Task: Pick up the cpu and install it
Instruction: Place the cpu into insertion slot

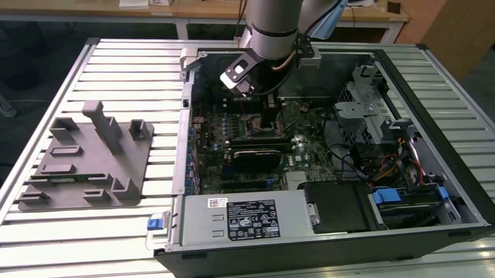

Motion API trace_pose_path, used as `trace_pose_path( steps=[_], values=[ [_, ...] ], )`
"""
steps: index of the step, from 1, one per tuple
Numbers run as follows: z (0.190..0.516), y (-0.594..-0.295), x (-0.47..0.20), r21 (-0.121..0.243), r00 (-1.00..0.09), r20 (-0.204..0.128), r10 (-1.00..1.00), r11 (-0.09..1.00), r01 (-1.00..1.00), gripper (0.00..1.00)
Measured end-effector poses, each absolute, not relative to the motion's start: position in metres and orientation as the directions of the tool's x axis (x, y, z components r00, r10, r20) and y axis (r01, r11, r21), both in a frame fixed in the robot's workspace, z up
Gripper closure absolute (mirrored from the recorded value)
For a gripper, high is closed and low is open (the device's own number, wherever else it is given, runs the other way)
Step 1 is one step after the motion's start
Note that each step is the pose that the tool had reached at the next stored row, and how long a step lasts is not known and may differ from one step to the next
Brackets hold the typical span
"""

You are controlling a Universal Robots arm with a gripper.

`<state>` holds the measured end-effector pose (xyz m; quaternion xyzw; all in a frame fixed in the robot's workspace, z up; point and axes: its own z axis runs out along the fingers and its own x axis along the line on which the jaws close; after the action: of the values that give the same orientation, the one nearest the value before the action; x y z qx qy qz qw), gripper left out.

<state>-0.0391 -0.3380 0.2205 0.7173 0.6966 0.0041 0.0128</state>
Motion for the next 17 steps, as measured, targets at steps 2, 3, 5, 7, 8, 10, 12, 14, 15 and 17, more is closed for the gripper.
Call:
trace_pose_path(
  steps=[2, 3, 5, 7, 8, 10, 12, 14, 15, 17],
  values=[
    [0.2214, -0.338, -0.0391, 0.024, 0.029, -0.012, 0.999, -0.029, 0.999, 0.41],
    [0.2219, -0.338, -0.0391, 0.024, 0.029, -0.012, 0.999, -0.029, 0.999, 0.47],
    [0.2229, -0.338, -0.0391, 0.024, 0.029, -0.012, 0.999, -0.029, 0.999, 0.54],
    [0.2238, -0.338, -0.0391, 0.024, 0.029, -0.012, 0.999, -0.029, 0.999, 0.6],
    [0.2243, -0.338, -0.0391, 0.024, 0.029, -0.012, 0.999, -0.029, 0.999, 0.65],
    [0.2252, -0.338, -0.0391, 0.024, 0.029, -0.012, 0.999, -0.029, 0.999, 0.71],
    [0.2261, -0.338, -0.0391, 0.024, 0.029, -0.012, 0.999, -0.029, 0.999, 0.83],
    [0.2272, -0.338, -0.0391, 0.024, 0.029, -0.012, 0.999, -0.029, 0.999, 0.89],
    [0.2276, -0.338, -0.0391, 0.024, 0.029, -0.012, 0.999, -0.029, 0.999, 0.89],
    [0.2285, -0.338, -0.0391, 0.024, 0.029, -0.012, 0.999, -0.029, 0.999, 0.89]
  ],
)
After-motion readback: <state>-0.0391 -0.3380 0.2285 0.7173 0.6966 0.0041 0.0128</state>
